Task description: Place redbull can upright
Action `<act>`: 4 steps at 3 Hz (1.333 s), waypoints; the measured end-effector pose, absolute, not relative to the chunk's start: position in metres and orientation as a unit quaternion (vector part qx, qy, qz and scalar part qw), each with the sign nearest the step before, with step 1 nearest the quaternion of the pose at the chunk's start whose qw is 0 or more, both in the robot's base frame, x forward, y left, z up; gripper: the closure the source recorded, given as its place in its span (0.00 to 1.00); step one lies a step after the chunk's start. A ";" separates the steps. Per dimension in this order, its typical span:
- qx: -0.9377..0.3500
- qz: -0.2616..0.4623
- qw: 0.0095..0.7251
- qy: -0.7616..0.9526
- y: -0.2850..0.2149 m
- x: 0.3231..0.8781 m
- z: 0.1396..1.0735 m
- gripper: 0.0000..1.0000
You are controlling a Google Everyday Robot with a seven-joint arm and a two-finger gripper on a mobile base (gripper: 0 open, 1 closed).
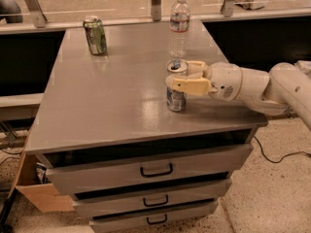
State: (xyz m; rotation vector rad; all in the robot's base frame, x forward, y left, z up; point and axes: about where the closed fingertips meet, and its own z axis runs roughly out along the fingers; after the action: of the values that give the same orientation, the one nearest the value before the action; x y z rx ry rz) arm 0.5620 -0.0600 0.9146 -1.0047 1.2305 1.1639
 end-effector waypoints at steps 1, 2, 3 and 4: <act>-0.423 0.494 0.553 0.521 -0.064 0.560 0.909 0.11; -0.424 0.490 0.552 0.525 -0.071 0.558 0.906 0.00; -0.439 0.464 0.555 0.533 -0.098 0.550 0.909 0.00; -0.467 0.408 0.557 0.553 -0.148 0.539 0.921 0.00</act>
Offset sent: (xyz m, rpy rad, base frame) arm -0.0061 -0.0269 -0.0150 -0.0203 0.0072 -0.0221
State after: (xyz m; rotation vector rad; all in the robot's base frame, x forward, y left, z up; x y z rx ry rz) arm 0.5390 -0.1484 0.9212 -1.1012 1.3061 0.9626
